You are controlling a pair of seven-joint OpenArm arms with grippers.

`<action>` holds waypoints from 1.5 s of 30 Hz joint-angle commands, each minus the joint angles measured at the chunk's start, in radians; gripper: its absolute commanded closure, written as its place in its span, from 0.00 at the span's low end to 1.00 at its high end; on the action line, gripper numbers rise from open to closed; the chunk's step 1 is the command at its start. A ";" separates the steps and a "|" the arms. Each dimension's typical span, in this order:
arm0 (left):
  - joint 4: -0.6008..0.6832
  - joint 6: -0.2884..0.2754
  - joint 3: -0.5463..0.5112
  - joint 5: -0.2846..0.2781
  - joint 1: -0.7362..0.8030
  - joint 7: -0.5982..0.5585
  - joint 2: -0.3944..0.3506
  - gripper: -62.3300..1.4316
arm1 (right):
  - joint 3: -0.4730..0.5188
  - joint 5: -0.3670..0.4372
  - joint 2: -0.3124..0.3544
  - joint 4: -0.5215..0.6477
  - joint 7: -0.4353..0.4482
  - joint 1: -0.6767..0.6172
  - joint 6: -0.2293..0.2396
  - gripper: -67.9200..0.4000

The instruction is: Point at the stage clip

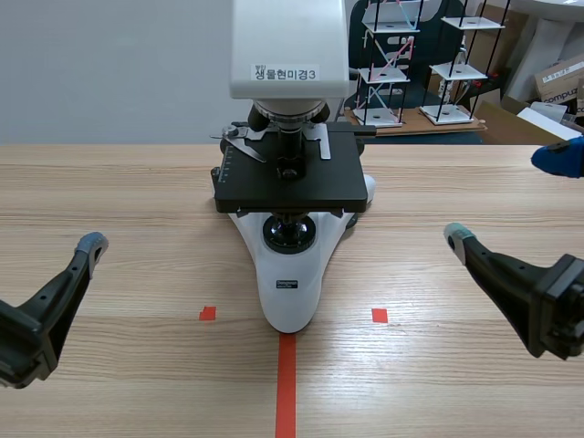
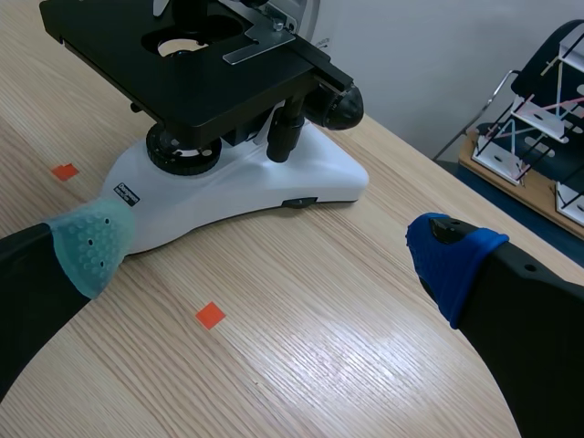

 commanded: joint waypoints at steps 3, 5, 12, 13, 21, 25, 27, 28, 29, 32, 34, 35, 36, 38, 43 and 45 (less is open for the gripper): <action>0.014 0.002 0.003 -0.006 0.013 -0.011 -0.003 0.00 | 0.002 0.007 0.008 0.011 0.014 0.009 -0.003 0.00; 0.014 0.002 0.003 -0.005 0.012 -0.011 -0.004 0.00 | 0.002 0.007 0.008 0.011 0.014 0.009 -0.003 0.00; 0.014 0.002 0.003 -0.005 0.013 -0.011 -0.011 0.00 | 0.002 0.007 0.008 0.011 0.014 0.009 -0.003 0.00; 0.014 0.002 0.003 -0.005 0.013 -0.011 -0.011 0.00 | 0.002 0.007 0.008 0.011 0.014 0.009 -0.003 0.00; 0.014 0.002 0.003 -0.005 0.013 -0.011 -0.011 0.00 | 0.002 0.007 0.008 0.011 0.014 0.009 -0.003 0.00; 0.014 0.002 0.003 -0.005 0.013 -0.018 -0.011 0.00 | 0.002 0.007 0.008 0.011 0.014 0.009 -0.003 0.00; 0.014 0.002 0.003 -0.005 0.013 -0.019 -0.011 0.00 | 0.002 0.007 0.008 0.011 0.014 0.009 -0.003 0.00; 0.014 0.002 0.003 -0.005 0.013 -0.019 -0.011 0.00 | 0.002 0.007 0.008 0.011 0.014 0.009 -0.003 0.00; 0.014 0.002 0.003 -0.005 0.013 -0.019 -0.011 0.00 | 0.002 0.007 0.008 0.011 0.014 0.009 -0.003 0.00; 0.014 0.002 0.003 -0.005 0.013 -0.019 -0.011 0.29 | 0.002 0.007 0.008 0.011 0.014 0.009 -0.003 0.00; 0.014 0.002 0.003 -0.005 0.010 -0.019 -0.015 0.48 | 0.002 0.007 0.008 0.011 0.014 0.009 -0.003 0.00; 0.014 0.000 0.003 -0.005 0.007 -0.018 -0.021 0.54 | 0.002 0.007 0.007 0.011 0.014 0.009 -0.003 0.00; 0.014 -0.005 0.003 -0.006 0.007 -0.019 -0.028 0.57 | 0.002 0.007 0.007 0.011 0.014 0.009 -0.003 0.00; 0.014 -0.006 0.003 -0.006 0.006 -0.019 -0.050 0.65 | 0.002 0.007 0.007 0.011 0.014 0.009 -0.003 0.00; 0.014 -0.029 0.003 -0.028 -0.039 0.003 -0.122 0.96 | 0.002 0.007 0.007 0.011 0.014 0.009 -0.003 0.00; 0.014 -0.044 0.003 -0.030 -0.075 0.043 -0.153 0.95 | 0.002 0.007 0.007 0.011 0.014 0.009 -0.003 0.00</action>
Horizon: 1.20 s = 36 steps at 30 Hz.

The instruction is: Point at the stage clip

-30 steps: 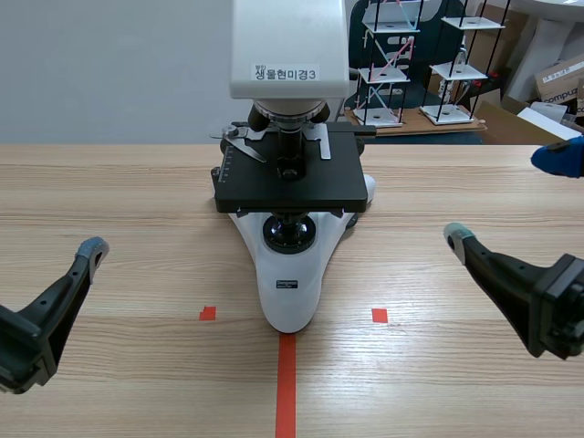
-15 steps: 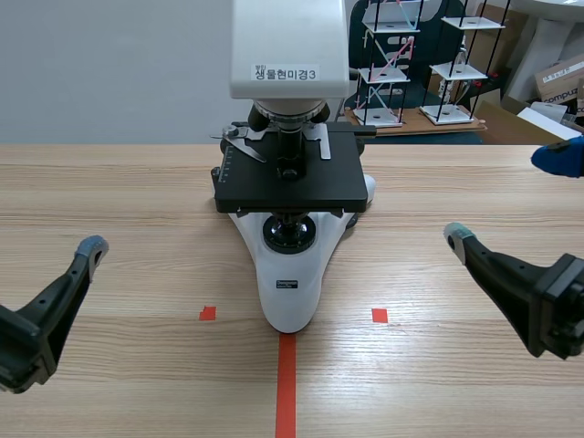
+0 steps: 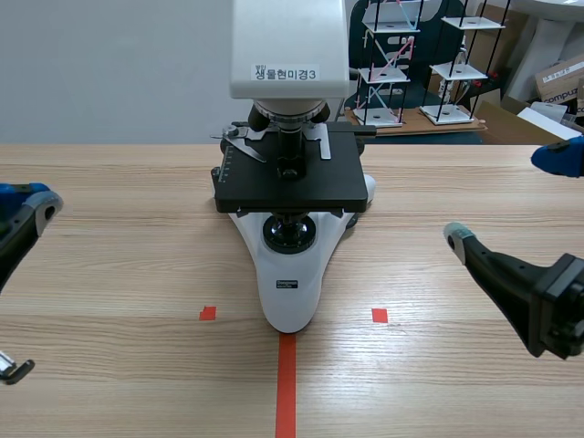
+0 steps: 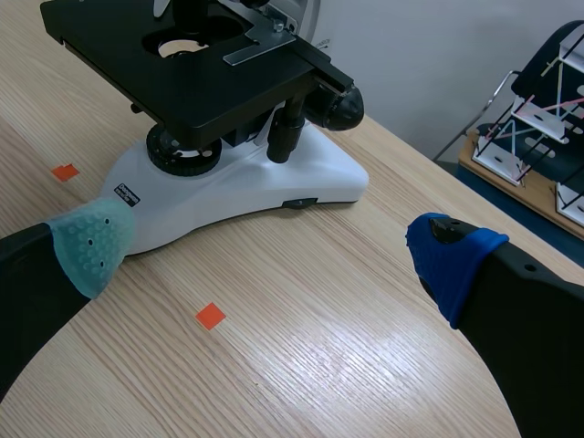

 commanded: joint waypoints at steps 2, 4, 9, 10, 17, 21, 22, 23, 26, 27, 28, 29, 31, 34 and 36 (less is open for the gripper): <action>0.012 -0.019 0.003 -0.019 -0.071 0.042 -0.034 0.96 | 0.002 0.007 0.007 0.011 0.014 0.009 -0.003 0.00; -0.001 -0.042 0.006 -0.045 -0.125 0.057 -0.058 0.96 | 0.002 0.007 0.007 0.011 0.014 0.009 -0.003 0.00; -0.049 -0.097 0.056 -0.052 -0.273 0.117 -0.122 0.95 | 0.002 0.007 0.008 0.011 0.014 0.009 -0.003 0.00; -0.060 -0.107 0.073 -0.052 -0.303 0.124 -0.133 0.95 | 0.002 0.007 0.008 0.011 0.014 0.009 -0.003 0.00; -0.132 -0.153 0.209 -0.052 -0.508 0.159 -0.189 0.95 | 0.002 0.007 0.008 0.011 0.014 0.009 -0.003 0.00; -0.174 -0.175 0.296 -0.051 -0.623 0.180 -0.199 0.95 | 0.002 0.007 0.008 0.011 0.014 0.009 -0.003 0.00; -0.186 -0.178 0.317 -0.051 -0.651 0.184 -0.198 0.95 | 0.002 0.007 0.007 0.011 0.014 0.009 -0.003 0.00; -0.201 -0.183 0.339 -0.051 -0.679 0.185 -0.198 0.95 | 0.002 0.007 0.007 0.011 0.014 0.009 -0.003 0.00; -0.241 -0.208 0.402 -0.051 -0.758 0.185 -0.198 0.95 | 0.002 0.007 0.007 0.011 0.014 0.009 -0.003 0.00; -0.252 -0.208 0.423 -0.051 -0.783 0.185 -0.198 0.95 | 0.002 0.007 0.007 0.011 0.014 0.009 -0.003 0.00; -0.262 -0.209 0.442 -0.051 -0.806 0.185 -0.198 0.95 | 0.002 0.007 0.007 0.011 0.014 0.009 -0.003 0.00; -0.270 -0.218 0.460 -0.051 -0.829 0.184 -0.198 0.95 | 0.002 0.007 0.007 0.011 0.014 0.009 -0.003 0.00; -0.281 -0.227 0.494 -0.051 -0.873 0.185 -0.198 0.95 | 0.002 0.007 0.007 0.011 0.014 0.009 -0.003 0.00; -0.292 -0.240 0.544 -0.051 -0.932 0.185 -0.198 0.95 | 0.002 0.007 0.007 0.011 0.014 0.009 -0.003 0.00; -0.294 -0.253 0.577 -0.051 -0.970 0.185 -0.198 0.95 | 0.002 0.007 0.007 0.011 0.014 0.009 -0.003 0.00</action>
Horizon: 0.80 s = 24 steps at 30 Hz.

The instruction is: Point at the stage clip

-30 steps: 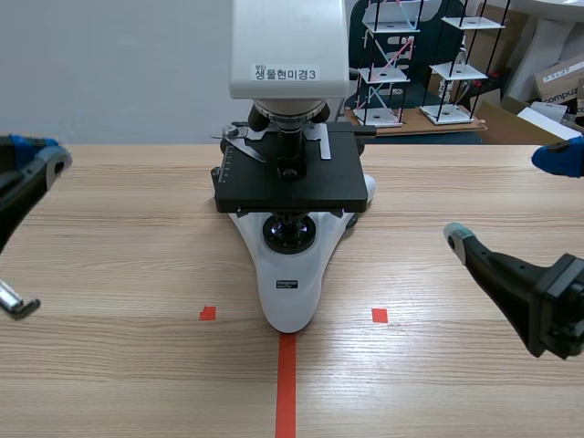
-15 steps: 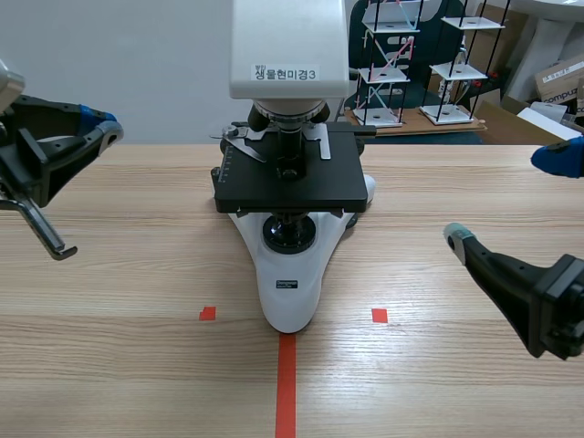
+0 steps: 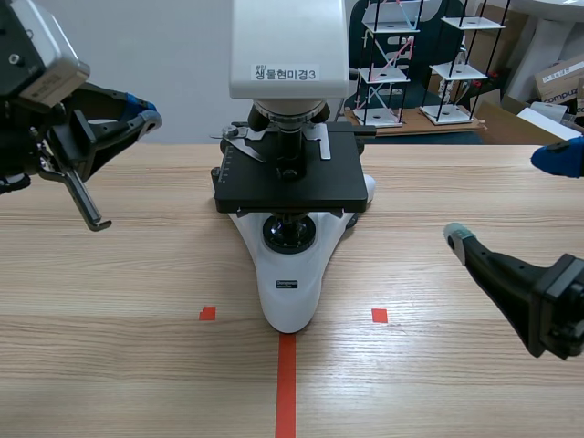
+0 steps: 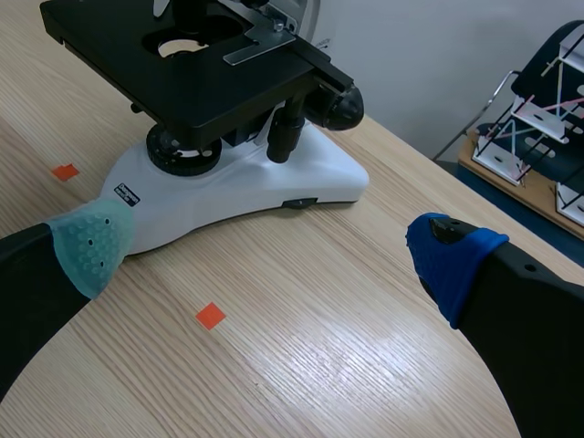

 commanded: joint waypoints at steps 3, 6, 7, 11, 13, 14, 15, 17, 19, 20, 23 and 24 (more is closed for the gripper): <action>0.012 0.006 0.050 -0.004 -0.063 -0.008 0.003 0.95 | 0.002 0.007 0.007 0.011 0.015 0.009 -0.003 0.00; 0.009 0.006 0.090 -0.004 -0.103 0.005 0.008 0.95 | 0.002 0.007 0.007 0.011 0.015 0.009 -0.003 0.00; 0.005 0.001 0.101 -0.004 -0.114 0.005 0.013 0.95 | 0.002 0.007 0.007 0.011 0.015 0.009 -0.003 0.00; -0.018 -0.031 0.127 -0.003 -0.146 0.010 0.036 0.95 | 0.002 0.007 0.008 0.011 0.014 0.009 -0.003 0.00; -0.020 -0.031 0.136 -0.004 -0.146 0.009 0.041 0.95 | 0.002 0.007 0.008 0.011 0.014 0.009 -0.003 0.00; -0.020 -0.034 0.140 -0.004 -0.145 0.009 0.042 0.95 | 0.002 0.007 0.007 0.011 0.015 0.009 -0.003 0.00; -0.020 -0.038 0.145 -0.004 -0.145 0.009 0.044 0.95 | 0.002 0.007 0.008 0.011 0.015 0.009 -0.003 0.00; -0.020 -0.044 0.151 -0.003 -0.145 0.008 0.050 0.95 | 0.002 0.007 0.007 0.011 0.015 0.009 -0.003 0.00; -0.020 -0.054 0.153 -0.003 -0.145 0.008 0.055 0.95 | 0.002 0.007 0.007 0.011 0.014 0.009 -0.003 0.00; -0.020 -0.054 0.154 -0.004 -0.145 0.008 0.055 0.95 | 0.002 0.007 0.007 0.011 0.014 0.009 -0.003 0.00; -0.020 -0.058 0.157 -0.004 -0.145 0.009 0.055 0.95 | 0.002 0.007 0.007 0.011 0.014 0.009 -0.003 0.00; -0.020 -0.058 0.157 -0.004 -0.145 0.010 0.055 0.95 | 0.002 0.007 0.007 0.011 0.014 0.009 -0.003 0.00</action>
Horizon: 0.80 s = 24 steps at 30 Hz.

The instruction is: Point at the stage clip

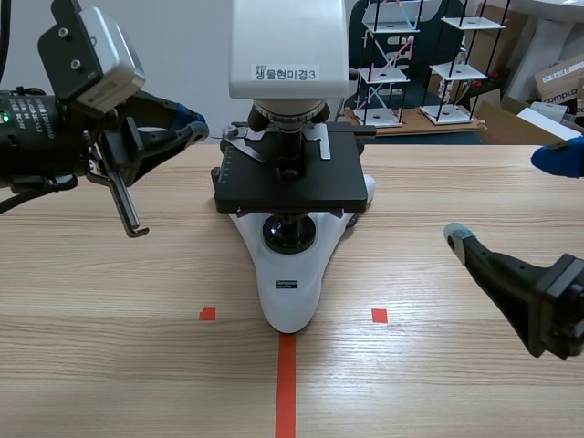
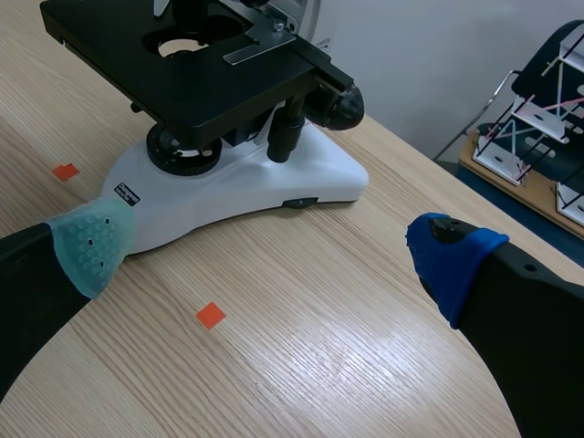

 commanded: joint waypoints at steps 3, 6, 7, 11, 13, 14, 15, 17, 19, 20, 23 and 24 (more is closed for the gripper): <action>0.010 0.002 0.001 -0.004 -0.003 -0.010 -0.001 0.95 | 0.002 0.007 0.007 0.011 0.014 0.009 -0.003 0.00; 0.010 0.002 0.001 -0.005 -0.003 -0.009 -0.001 0.95 | 0.002 0.007 0.007 0.011 0.014 0.009 -0.003 0.00; 0.010 0.002 0.001 -0.011 -0.003 -0.005 -0.001 0.95 | 0.002 0.007 0.007 0.011 0.014 0.009 -0.003 0.00; 0.010 0.002 0.001 -0.019 -0.003 -0.002 -0.001 0.95 | 0.002 0.007 0.007 0.011 0.014 0.009 -0.003 0.00; 0.010 0.002 0.001 -0.019 -0.003 -0.002 -0.001 0.95 | 0.002 0.007 0.007 0.011 0.014 0.009 -0.003 0.00; 0.010 0.002 0.001 -0.019 -0.003 -0.002 -0.001 0.95 | 0.002 0.007 0.007 0.011 0.014 0.009 -0.003 0.00; 0.010 0.002 0.001 -0.019 -0.003 -0.001 -0.001 0.95 | 0.002 0.007 0.007 0.011 0.014 0.009 -0.003 0.00; 0.010 0.002 0.001 -0.019 -0.003 -0.001 -0.001 0.95 | 0.002 0.007 0.007 0.011 0.014 0.009 -0.003 0.00; 0.010 0.002 0.001 -0.019 -0.003 -0.001 -0.001 0.95 | 0.002 0.007 0.007 0.011 0.014 0.009 -0.003 0.00; 0.010 0.002 0.001 -0.019 -0.003 -0.001 -0.001 0.95 | 0.002 0.007 0.007 0.011 0.014 0.009 -0.003 0.00; 0.010 0.002 0.001 -0.019 -0.003 0.000 -0.001 0.95 | 0.002 0.007 0.007 0.011 0.014 0.009 -0.003 0.00; 0.010 0.002 0.001 -0.019 -0.003 0.000 -0.001 0.95 | 0.002 0.007 0.007 0.011 0.014 0.009 -0.003 0.00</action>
